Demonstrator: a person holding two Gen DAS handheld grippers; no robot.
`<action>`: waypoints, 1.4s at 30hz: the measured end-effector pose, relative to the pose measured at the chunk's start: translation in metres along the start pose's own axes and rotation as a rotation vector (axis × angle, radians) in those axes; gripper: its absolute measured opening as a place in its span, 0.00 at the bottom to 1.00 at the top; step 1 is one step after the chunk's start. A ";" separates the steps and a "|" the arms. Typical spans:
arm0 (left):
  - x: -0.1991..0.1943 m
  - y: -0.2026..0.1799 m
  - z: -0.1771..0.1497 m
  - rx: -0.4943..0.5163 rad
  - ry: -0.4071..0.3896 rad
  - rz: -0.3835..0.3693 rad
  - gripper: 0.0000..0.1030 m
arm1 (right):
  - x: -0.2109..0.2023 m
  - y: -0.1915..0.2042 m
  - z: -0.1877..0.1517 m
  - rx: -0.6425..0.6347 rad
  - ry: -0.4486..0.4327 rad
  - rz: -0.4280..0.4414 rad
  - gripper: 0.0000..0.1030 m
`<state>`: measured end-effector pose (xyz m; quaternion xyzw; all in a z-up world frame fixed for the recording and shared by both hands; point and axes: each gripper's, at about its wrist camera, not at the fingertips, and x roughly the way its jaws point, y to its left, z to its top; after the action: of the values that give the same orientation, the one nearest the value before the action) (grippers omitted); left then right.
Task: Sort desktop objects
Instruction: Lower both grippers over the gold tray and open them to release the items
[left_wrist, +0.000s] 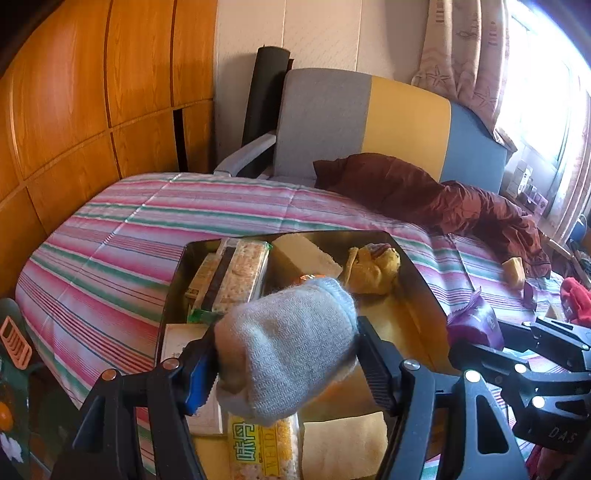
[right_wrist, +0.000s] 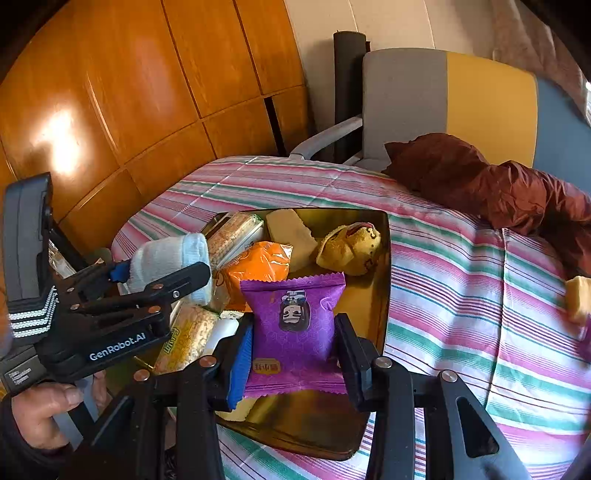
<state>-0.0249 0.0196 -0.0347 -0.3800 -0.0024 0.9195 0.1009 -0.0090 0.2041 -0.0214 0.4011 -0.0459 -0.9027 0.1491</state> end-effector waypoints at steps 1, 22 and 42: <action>0.001 0.000 0.000 -0.001 0.001 0.000 0.67 | 0.001 0.000 0.000 0.001 0.003 -0.002 0.41; -0.002 -0.001 0.007 -0.006 -0.016 0.017 0.75 | 0.020 -0.007 0.001 0.060 0.027 0.012 0.51; -0.023 -0.022 0.009 0.032 -0.038 -0.053 0.75 | -0.023 -0.042 -0.017 0.138 -0.017 -0.096 0.65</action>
<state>-0.0116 0.0372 -0.0101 -0.3604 0.0000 0.9235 0.1312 0.0081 0.2519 -0.0253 0.4046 -0.0900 -0.9068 0.0772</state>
